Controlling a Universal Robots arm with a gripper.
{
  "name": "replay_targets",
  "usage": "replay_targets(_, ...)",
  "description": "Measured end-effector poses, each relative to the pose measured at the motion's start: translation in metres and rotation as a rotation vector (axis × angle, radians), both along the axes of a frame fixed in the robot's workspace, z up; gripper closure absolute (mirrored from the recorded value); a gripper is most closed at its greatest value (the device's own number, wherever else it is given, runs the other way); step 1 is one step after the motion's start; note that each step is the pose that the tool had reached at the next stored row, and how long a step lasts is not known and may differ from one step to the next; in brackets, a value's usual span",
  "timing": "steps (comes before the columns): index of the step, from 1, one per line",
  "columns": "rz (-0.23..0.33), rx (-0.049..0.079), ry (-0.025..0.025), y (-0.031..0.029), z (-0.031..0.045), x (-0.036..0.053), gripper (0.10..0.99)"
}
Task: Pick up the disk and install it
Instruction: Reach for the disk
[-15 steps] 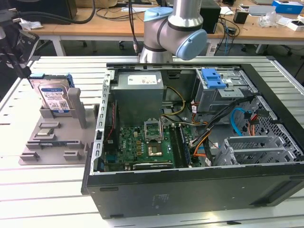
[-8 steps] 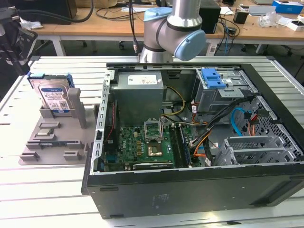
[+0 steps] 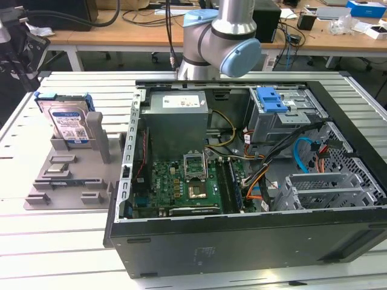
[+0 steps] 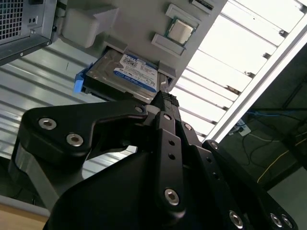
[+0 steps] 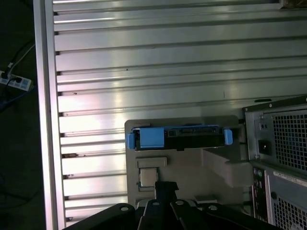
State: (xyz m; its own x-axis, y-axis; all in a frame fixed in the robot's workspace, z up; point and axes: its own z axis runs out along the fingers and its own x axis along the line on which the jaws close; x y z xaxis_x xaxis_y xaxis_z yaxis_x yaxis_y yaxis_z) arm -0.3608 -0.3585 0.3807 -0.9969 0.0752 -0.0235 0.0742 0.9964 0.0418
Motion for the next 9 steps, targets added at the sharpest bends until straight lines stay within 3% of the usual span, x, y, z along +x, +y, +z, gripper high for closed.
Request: replay_targets(9,0.0,0.0,0.0,0.0001,0.0,-0.0001,0.98)
